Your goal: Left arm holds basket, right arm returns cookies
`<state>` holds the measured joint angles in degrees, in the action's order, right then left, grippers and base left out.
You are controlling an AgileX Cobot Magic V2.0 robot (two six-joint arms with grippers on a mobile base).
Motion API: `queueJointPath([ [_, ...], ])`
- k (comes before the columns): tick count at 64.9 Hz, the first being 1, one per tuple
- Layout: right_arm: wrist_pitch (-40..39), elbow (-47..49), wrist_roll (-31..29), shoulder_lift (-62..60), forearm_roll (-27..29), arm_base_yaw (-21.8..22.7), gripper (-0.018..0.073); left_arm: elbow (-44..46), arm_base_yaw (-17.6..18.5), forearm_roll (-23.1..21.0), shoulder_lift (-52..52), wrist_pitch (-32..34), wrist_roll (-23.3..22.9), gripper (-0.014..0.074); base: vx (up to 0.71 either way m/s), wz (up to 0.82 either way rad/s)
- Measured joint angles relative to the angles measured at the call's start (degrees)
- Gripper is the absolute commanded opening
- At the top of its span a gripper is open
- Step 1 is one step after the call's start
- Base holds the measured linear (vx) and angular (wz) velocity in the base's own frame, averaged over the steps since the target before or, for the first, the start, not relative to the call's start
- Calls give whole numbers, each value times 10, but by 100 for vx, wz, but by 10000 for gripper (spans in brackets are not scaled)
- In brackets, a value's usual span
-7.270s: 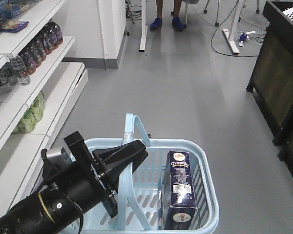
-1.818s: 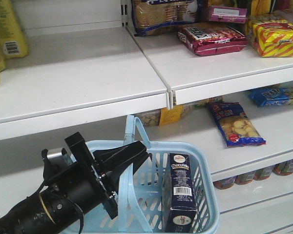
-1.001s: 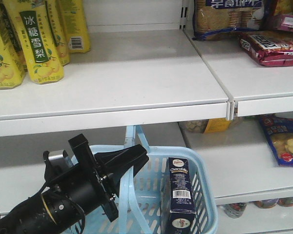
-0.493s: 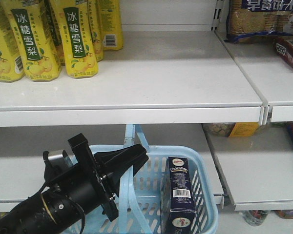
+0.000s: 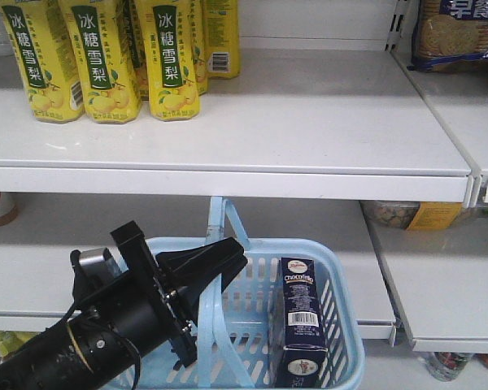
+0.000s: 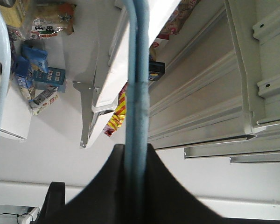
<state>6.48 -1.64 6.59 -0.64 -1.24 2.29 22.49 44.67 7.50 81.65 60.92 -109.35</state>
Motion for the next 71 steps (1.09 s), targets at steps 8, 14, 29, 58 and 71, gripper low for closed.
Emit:
queueJointPath([
  [8, 0, 0, 0, 0, 0, 0, -6, 0, 0, 0, 0, 0, 0, -3, 0, 2],
  [14, 0, 0, 0, 0, 0, 0, -6, 0, 0, 0, 0, 0, 0, -3, 0, 0],
  [29, 0, 0, 0, 0, 0, 0, -6, 0, 0, 0, 0, 0, 0, -3, 0, 0],
  [58, 0, 0, 0, 0, -2, 0, -6, 0, 0, 0, 0, 0, 1, -3, 0, 0],
  [71, 0, 0, 0, 0, -2, 0, -6, 0, 0, 0, 0, 0, 1, -3, 0, 0],
])
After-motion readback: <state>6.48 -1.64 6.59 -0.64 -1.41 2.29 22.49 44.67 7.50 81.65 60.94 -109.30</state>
